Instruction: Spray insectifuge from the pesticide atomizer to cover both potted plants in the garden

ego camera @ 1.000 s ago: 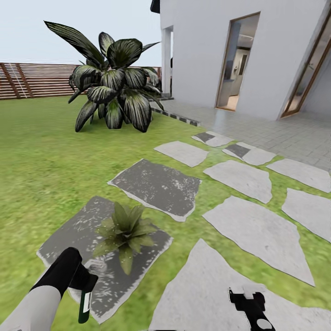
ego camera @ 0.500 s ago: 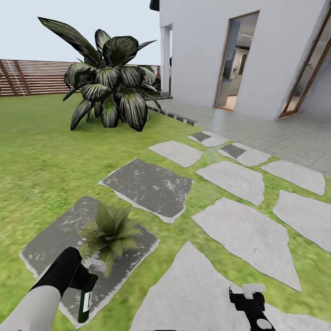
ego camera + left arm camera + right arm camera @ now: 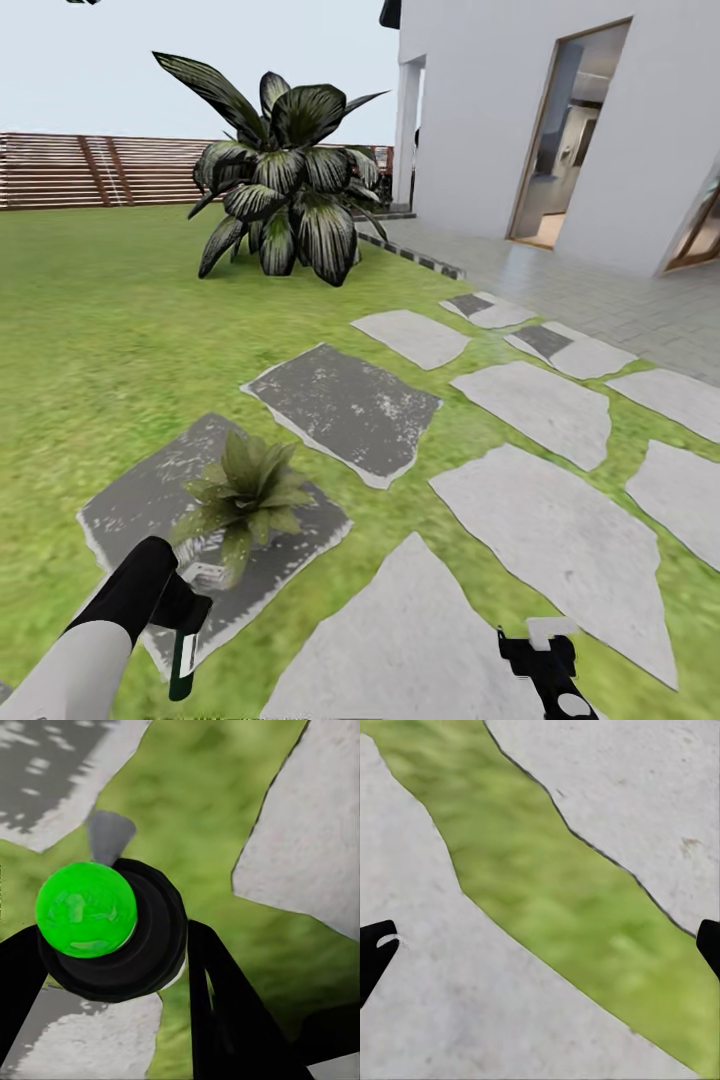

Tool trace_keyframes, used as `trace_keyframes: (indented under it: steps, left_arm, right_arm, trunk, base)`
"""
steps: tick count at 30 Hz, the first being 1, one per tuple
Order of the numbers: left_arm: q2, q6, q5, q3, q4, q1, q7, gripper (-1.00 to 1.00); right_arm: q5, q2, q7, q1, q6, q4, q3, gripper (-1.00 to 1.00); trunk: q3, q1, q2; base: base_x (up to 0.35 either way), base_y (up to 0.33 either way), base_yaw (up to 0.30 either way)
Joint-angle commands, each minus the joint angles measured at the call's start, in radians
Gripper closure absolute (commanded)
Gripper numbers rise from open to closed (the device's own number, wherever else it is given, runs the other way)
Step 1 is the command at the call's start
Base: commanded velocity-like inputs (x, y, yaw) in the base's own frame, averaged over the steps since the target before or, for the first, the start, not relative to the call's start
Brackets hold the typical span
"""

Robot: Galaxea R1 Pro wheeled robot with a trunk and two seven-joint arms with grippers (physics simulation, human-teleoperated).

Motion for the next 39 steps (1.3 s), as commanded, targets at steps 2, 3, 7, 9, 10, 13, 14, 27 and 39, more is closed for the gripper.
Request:
trace_keyframes:
  steps: [2,3,7,9,10,13,14,27,39]
  left_arm:
    - [-0.001,0.002,-0.011,0.004,-0.001,-0.001,-0.01,1.0]
    - [-0.001,0.002,-0.011,0.004,-0.001,-0.001,-0.011,1.0]
    - [-0.002,0.002,-0.009,0.001,0.003,-0.001,-0.01,1.0]
    - [-0.002,0.002,-0.009,0.0,0.003,-0.001,-0.01,1.0]
    - [-0.003,0.002,-0.009,0.0,0.003,-0.001,-0.01,1.0]
    - [-0.008,0.002,-0.009,0.0,0.0,-0.001,-0.01,1.0]
    - [-0.008,0.002,-0.009,0.0,-0.001,-0.001,-0.01,1.0]
    - [-0.01,0.002,-0.01,0.0,-0.003,-0.001,-0.01,1.0]
    - [-0.009,0.002,-0.011,0.002,-0.004,-0.001,-0.01,1.0]
  right_arm:
    - [0.011,0.001,-0.003,-0.001,-0.005,0.002,-0.006,-1.0]
    - [0.011,0.001,-0.003,-0.001,-0.005,0.002,-0.006,-1.0]
    - [0.01,0.002,-0.003,-0.001,-0.005,0.002,-0.006,-1.0]
    - [0.011,0.002,-0.003,-0.001,-0.005,0.002,-0.006,-1.0]
    - [0.011,0.002,-0.003,-0.001,-0.005,0.002,-0.006,-1.0]
    - [0.011,0.002,-0.002,-0.001,-0.005,0.002,-0.006,-1.0]
    - [0.011,0.002,-0.003,-0.001,-0.005,0.002,-0.006,-1.0]
    - [0.012,0.004,0.002,-0.001,-0.035,0.003,-0.006,-1.0]
    - [0.012,0.004,0.002,-0.001,-0.036,0.003,-0.006,-1.0]
  trunk:
    - [0.0,0.0,0.0]
    - [0.0,0.0,0.0]
    - [0.002,0.0,0.0]
    - [0.003,0.0,0.0]
    - [0.003,0.0,0.0]
    - [0.005,0.0,0.0]
    - [0.005,0.0,0.0]
    - [0.006,0.0,0.0]
    - [0.009,0.0,0.0]
  base:
    - [0.0,-0.011,0.269]
    - [0.0,-0.005,0.269]
    - [0.0,-0.001,0.269]
    - [0.064,-0.032,0.269]
    - [0.124,-0.105,0.269]
    - [0.174,-0.174,0.269]
    - [0.196,-0.196,0.269]
    - [0.209,-0.204,0.054]
    - [0.173,-0.236,0.187]
